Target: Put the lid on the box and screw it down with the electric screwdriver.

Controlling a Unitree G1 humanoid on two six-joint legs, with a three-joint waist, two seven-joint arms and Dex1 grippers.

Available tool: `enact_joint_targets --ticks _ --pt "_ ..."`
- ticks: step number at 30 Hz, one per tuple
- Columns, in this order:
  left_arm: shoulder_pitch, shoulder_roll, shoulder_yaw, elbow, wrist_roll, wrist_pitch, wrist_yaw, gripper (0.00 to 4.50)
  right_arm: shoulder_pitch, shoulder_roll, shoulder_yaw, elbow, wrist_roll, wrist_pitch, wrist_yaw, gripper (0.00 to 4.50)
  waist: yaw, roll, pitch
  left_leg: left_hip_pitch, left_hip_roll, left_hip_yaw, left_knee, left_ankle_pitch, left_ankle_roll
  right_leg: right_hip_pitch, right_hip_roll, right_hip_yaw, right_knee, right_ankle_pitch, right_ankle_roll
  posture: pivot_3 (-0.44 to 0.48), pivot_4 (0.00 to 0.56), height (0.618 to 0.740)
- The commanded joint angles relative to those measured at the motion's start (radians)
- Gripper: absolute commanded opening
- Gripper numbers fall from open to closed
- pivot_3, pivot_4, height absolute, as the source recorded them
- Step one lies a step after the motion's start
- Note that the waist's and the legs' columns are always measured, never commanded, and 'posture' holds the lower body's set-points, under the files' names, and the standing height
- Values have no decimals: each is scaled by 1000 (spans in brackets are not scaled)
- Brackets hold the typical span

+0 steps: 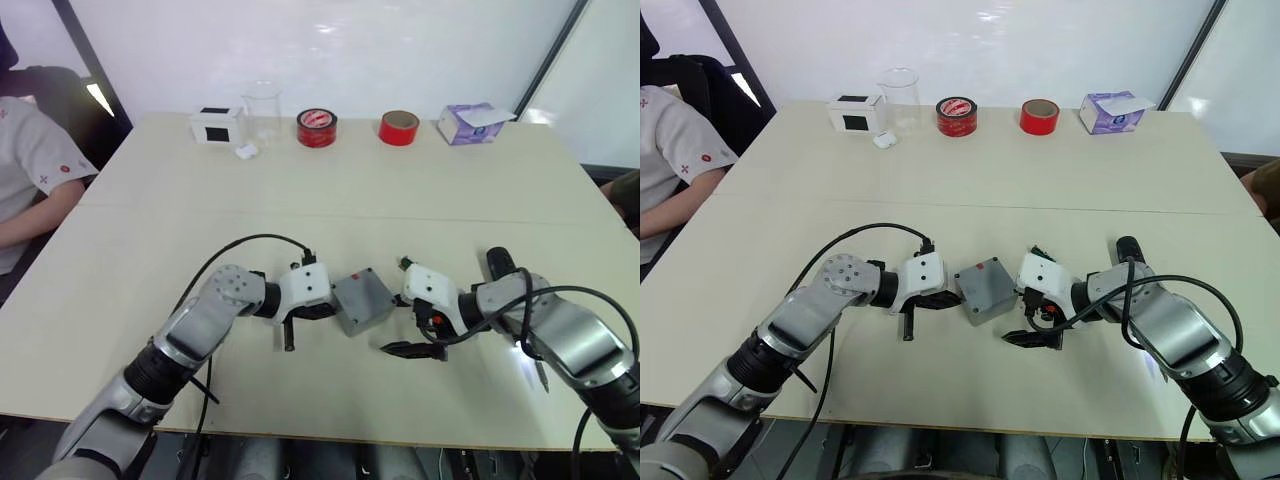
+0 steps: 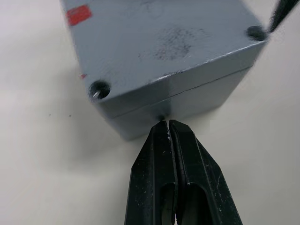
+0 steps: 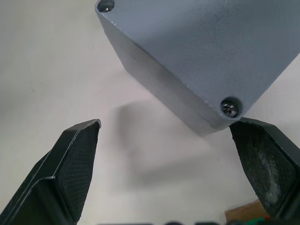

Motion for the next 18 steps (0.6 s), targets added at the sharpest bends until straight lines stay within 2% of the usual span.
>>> enact_joint_targets --ticks 1,18 --pt "-34 -8 6 10 12 -39 9 0 5 17 -33 -79 53 26 2 4449 0 0 0 0 0 0 0 0 0 0 0 0 0 0 0 0 150 740" --pt "-35 11 20 12 4 -50 -21 0 9 11 -45 -77 49 49 -13 4449 -1 0 0 0 0 0 0 0 0 0 0 0 0 0 0 0 150 740"
